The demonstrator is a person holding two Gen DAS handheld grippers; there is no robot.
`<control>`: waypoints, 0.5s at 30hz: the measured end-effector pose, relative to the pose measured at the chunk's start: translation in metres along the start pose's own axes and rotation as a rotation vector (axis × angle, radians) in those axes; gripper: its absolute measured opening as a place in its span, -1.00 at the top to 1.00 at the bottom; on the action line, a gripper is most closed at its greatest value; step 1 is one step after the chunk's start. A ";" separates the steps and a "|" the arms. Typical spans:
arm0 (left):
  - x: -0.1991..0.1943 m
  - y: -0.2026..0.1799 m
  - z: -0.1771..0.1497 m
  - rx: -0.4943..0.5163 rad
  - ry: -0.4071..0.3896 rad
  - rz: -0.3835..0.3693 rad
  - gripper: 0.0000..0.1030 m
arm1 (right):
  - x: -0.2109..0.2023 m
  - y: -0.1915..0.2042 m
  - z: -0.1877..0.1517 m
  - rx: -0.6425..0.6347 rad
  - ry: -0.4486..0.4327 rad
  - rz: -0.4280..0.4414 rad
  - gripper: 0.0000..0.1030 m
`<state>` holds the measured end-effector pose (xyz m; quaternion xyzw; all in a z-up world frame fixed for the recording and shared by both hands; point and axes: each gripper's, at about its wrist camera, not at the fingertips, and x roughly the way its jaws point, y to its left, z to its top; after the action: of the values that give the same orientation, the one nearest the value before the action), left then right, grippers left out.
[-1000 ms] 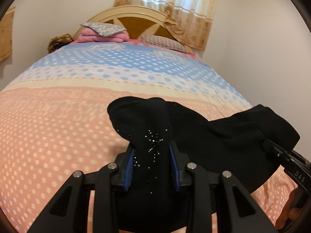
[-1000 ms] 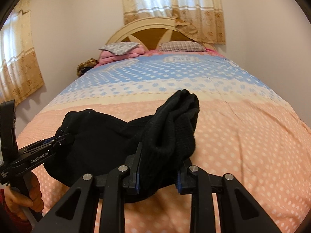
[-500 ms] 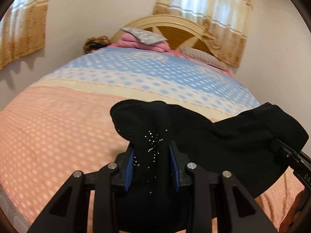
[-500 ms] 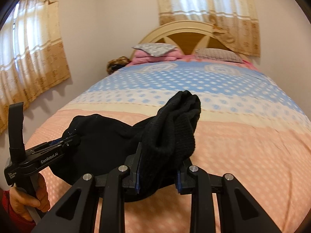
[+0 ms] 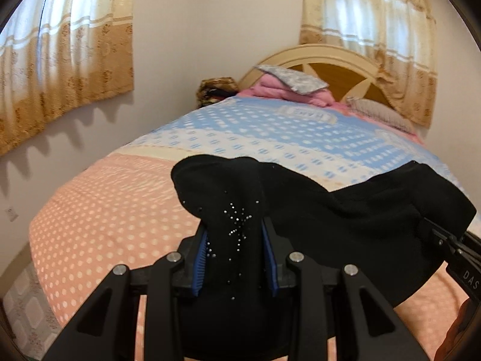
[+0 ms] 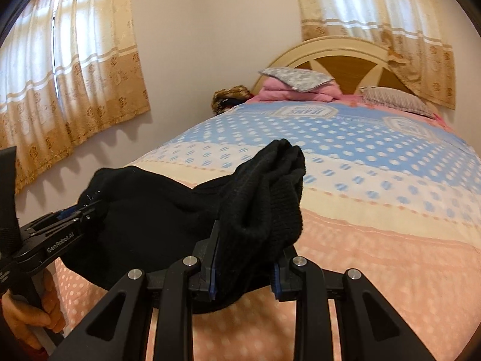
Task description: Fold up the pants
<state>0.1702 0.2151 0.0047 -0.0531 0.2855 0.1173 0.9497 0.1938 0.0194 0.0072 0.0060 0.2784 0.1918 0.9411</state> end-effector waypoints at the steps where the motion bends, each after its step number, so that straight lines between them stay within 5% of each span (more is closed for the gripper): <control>1: 0.007 0.002 -0.004 -0.002 0.012 0.015 0.34 | 0.015 0.004 -0.001 -0.006 0.015 -0.001 0.47; 9: 0.049 0.015 -0.040 -0.032 0.158 0.056 0.33 | 0.089 0.004 -0.026 -0.072 0.161 -0.071 0.47; 15: 0.056 0.021 -0.051 -0.031 0.225 0.043 0.09 | 0.102 -0.010 -0.048 -0.081 0.211 -0.081 0.45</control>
<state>0.1835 0.2381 -0.0693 -0.0742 0.3898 0.1354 0.9079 0.2513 0.0431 -0.0876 -0.0634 0.3679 0.1644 0.9130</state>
